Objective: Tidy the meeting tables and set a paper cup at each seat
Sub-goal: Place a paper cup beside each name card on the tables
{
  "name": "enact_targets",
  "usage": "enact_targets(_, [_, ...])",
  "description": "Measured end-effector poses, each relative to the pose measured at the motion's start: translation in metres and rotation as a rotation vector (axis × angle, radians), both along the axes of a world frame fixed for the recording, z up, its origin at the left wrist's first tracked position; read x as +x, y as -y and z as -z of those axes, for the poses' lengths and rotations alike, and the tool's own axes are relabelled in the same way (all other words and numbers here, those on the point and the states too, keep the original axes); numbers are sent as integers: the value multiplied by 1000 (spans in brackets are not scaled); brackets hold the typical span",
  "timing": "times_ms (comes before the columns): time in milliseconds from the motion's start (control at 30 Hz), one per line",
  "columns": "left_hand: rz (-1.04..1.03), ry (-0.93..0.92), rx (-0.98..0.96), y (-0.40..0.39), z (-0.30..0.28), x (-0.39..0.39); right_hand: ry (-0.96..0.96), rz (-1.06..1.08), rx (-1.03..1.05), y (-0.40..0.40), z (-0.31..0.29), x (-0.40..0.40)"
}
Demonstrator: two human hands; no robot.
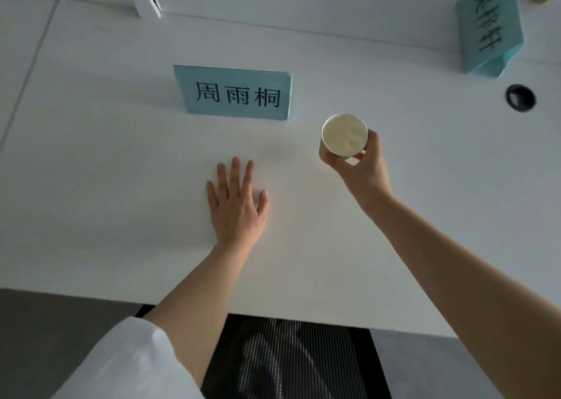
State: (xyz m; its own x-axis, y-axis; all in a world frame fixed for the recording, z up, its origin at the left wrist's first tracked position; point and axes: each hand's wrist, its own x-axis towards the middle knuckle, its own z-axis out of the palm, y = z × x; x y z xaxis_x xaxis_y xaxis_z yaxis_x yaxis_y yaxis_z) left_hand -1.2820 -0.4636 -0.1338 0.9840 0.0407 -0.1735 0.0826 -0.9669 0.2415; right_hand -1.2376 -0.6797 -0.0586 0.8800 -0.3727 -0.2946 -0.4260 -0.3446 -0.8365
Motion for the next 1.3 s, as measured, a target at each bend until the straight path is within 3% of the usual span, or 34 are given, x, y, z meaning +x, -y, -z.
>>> enact_targets(333, [-42,137,20,2,9,-1,17,-50,19,-24,19,85])
enact_targets(700, [-46,199,2,1,12,-2,-22,-52,-45,-26,26,68])
enact_targets(933, [-5,177,-30,-3,10,-3,-104,-65,-150,-7,23,-17])
enact_targets(1100, [-49,161,-213,2,-3,-7,-156,19,-173,27,17,-104])
enact_targets(1300, [78,174,-308,61,-28,-84,-189,147,-130,69,3,-195])
